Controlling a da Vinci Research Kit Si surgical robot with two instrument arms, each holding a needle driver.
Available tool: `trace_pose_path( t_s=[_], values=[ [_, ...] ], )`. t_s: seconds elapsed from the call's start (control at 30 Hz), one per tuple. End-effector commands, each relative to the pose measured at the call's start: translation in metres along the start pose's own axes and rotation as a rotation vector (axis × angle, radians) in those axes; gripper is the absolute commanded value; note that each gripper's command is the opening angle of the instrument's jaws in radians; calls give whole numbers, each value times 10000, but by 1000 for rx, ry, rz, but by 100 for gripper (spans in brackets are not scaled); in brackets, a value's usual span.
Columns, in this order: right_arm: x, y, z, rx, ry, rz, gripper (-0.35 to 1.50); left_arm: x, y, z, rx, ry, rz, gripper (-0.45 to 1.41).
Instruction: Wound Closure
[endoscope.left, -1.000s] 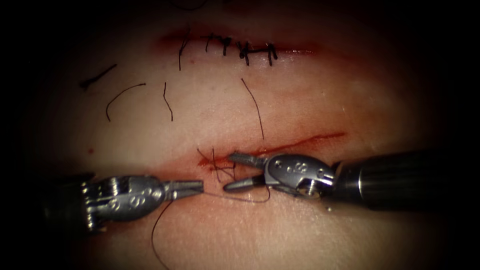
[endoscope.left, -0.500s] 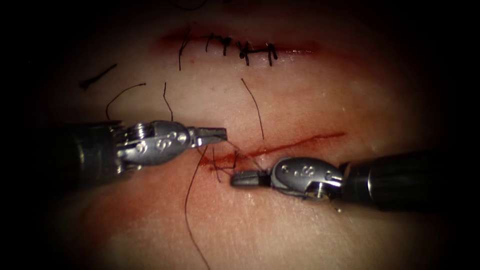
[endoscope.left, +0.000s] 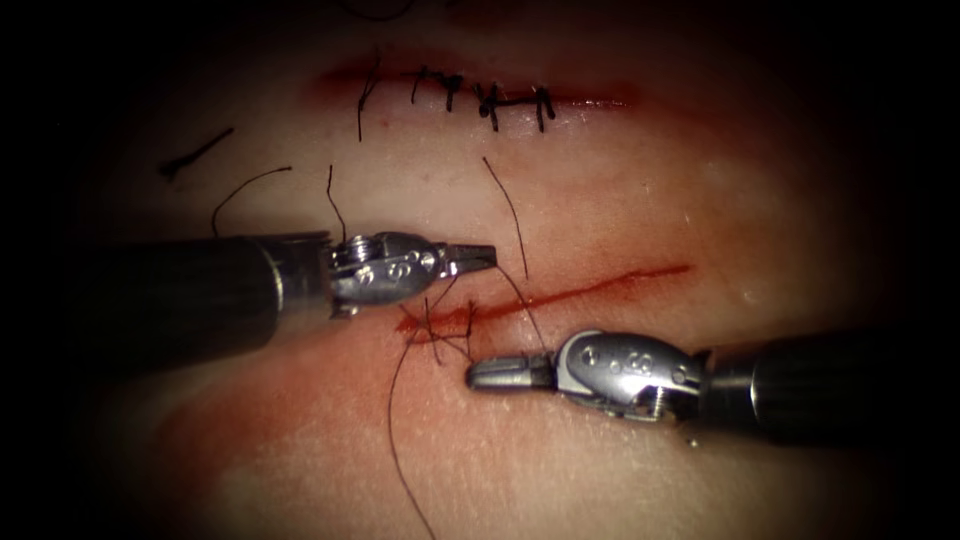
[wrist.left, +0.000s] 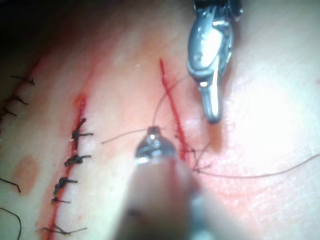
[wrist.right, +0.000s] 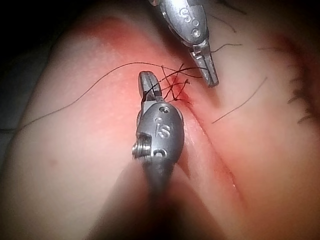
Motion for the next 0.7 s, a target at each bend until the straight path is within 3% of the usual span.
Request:
trace_pose_path(
  t_s=[0.03,0.23,0.5,0.7],
  values=[
    [-3,-3,7,-8,29,10,-35,-6,3,12,-4,-3,-5,-45],
    [18,7,6,-93,178,46,-35,-26,14,30,-5,-14,-6,-45],
    [40,25,6,-200,314,99,-35,-25,25,39,-10,-8,-8,-45],
    [39,21,21,-290,327,119,-35,-19,38,37,-11,-8,-7,-45]
  ],
)
